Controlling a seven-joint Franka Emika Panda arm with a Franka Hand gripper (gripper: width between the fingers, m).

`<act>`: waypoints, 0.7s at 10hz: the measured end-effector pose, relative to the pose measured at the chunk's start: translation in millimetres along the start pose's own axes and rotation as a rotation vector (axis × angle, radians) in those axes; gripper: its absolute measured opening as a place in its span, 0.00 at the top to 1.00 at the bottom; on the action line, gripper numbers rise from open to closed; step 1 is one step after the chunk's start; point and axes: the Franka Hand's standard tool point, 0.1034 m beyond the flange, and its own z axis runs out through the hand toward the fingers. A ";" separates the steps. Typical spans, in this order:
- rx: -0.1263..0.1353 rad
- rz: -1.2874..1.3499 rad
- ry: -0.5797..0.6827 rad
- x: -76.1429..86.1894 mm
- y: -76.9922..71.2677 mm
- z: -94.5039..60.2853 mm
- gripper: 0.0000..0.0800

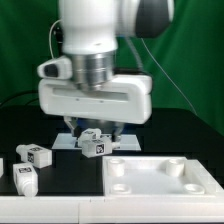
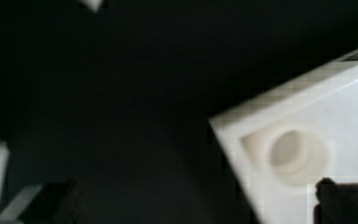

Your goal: Assemble one leg

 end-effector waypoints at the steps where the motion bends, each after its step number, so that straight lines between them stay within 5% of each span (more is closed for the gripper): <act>1: -0.001 0.002 0.017 1.8 3.4 0.8 0.19; 6: 0.000 0.002 0.014 0.0 1.2 2.5 0.19; 7: 0.054 0.095 -0.021 -6.0 7.6 7.0 0.19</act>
Offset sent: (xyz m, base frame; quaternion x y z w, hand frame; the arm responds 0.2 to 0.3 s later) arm 0.0000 0.0000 0.0000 0.0000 0.0000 0.0000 1.0000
